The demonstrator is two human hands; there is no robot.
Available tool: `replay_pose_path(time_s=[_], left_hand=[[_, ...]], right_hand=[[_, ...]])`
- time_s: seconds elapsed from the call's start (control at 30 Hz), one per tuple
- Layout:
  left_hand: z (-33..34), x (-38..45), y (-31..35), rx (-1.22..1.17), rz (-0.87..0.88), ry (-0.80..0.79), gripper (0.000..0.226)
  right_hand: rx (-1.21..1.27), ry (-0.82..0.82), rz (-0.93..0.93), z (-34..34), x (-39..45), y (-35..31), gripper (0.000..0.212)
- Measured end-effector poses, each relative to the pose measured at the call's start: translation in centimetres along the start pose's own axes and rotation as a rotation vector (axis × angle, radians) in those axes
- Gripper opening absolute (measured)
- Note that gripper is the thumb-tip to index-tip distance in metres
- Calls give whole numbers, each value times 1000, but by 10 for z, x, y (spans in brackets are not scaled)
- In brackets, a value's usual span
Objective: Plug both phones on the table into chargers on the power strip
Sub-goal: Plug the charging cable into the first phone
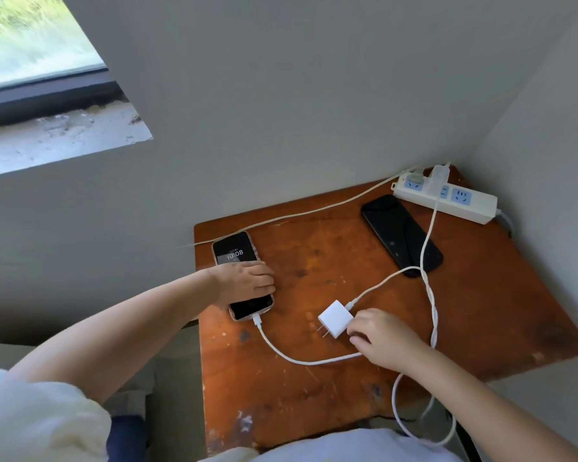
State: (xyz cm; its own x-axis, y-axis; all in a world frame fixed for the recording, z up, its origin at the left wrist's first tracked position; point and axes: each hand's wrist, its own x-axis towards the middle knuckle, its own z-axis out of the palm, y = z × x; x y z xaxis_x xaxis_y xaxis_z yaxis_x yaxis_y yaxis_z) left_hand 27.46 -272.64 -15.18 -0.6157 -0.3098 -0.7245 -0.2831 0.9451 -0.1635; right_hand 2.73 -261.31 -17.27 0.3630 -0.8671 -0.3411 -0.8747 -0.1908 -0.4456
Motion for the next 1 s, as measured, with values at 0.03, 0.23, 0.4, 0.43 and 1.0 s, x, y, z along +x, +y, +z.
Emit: replay_pose_path(time_s=[0.03, 0.23, 0.4, 0.43, 1.0], left_hand=[[4, -2, -1, 12, -5, 22, 70], [16, -10, 15, -82, -115, 103, 64], [25, -17, 36, -227, -218, 207, 65], [24, -17, 44, -295, -235, 252, 64], [-42, 52, 115, -1041, -482, 486, 55]], right_hand=[[2, 23, 17, 3, -1, 0, 28], [38, 101, 149, 12, -4, -3, 30], [49, 164, 237, 13, -7, -7, 30], [46, 179, 252, 13, -8, -7, 30], [167, 440, 654, 4, -74, 32, 19]])
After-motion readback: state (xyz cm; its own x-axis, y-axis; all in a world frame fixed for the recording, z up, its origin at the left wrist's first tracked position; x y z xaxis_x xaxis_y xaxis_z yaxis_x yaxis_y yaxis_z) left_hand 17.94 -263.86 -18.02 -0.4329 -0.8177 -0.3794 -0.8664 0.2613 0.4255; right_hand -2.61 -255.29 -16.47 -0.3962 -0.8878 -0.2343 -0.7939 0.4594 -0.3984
